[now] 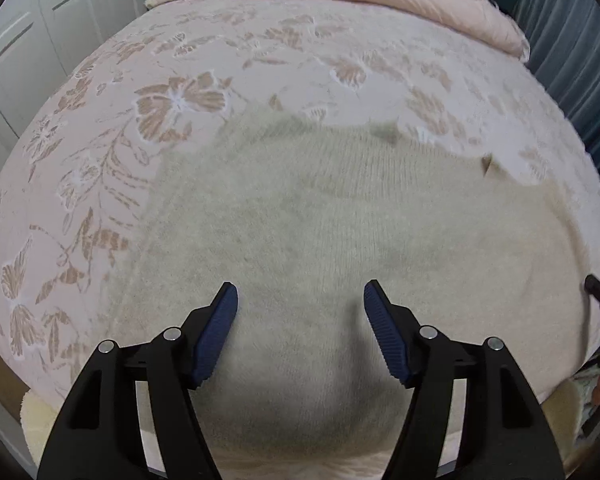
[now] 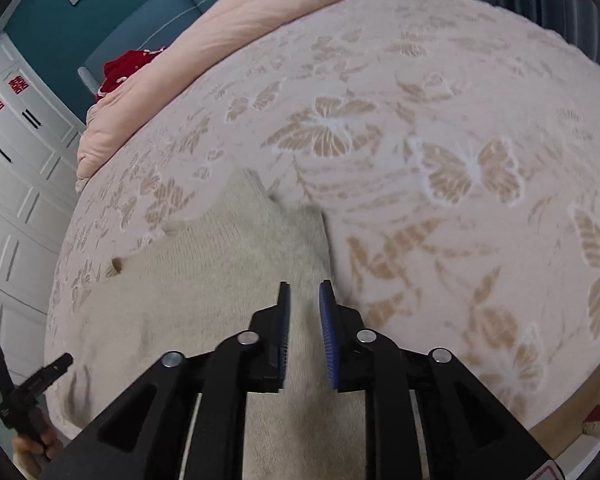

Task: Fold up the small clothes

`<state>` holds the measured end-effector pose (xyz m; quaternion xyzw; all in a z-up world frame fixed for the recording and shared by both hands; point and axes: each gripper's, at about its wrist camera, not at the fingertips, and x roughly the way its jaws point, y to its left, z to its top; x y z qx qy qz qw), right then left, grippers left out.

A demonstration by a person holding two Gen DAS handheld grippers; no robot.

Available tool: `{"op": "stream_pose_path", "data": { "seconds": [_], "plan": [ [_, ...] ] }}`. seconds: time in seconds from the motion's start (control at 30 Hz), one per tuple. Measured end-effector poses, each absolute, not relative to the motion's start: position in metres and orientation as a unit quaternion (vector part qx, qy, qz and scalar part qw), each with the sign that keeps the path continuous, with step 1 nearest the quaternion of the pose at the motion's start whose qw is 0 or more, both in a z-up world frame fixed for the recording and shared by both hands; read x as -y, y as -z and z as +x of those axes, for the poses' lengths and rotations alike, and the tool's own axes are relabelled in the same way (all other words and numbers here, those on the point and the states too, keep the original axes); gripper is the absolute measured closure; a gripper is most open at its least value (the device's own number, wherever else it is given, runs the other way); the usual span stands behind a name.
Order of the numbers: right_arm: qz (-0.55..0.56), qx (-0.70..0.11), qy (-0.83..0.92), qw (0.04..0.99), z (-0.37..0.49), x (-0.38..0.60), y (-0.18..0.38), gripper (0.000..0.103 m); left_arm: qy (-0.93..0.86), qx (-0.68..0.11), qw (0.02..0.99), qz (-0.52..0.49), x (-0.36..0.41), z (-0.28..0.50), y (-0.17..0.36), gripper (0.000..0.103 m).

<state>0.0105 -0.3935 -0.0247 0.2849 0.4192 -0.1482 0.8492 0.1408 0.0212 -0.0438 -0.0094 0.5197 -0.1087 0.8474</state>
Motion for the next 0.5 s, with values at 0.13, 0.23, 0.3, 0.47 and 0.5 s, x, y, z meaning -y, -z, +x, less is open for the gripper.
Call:
{"op": "stream_pose_path", "data": {
  "seconds": [0.13,0.23,0.3,0.47,0.5],
  "plan": [
    [0.242,-0.416,0.150,0.863,0.052,0.397,0.016,0.048,0.085,-0.498,0.861,-0.056,-0.045,0.191,0.031,0.014],
    [0.232,-0.444,0.141,0.854,0.087,0.395,0.030,0.045,0.075,-0.535,0.839,-0.065,-0.053,0.233,0.052,0.014],
    [0.234,-0.464,0.131,0.844,0.106,0.390,0.044,0.045,0.075,-0.548,0.829,-0.084,-0.058,0.248,0.068,0.018],
    [0.242,-0.446,0.102,0.856,0.114,0.371,0.038,0.095,0.084,-0.554,0.823,-0.089,-0.057,0.256,0.078,0.094],
    [0.249,-0.413,0.087,0.871,0.107,0.369,0.020,0.095,0.085,-0.541,0.831,-0.095,-0.059,0.253,0.068,0.094]
  ]
}}
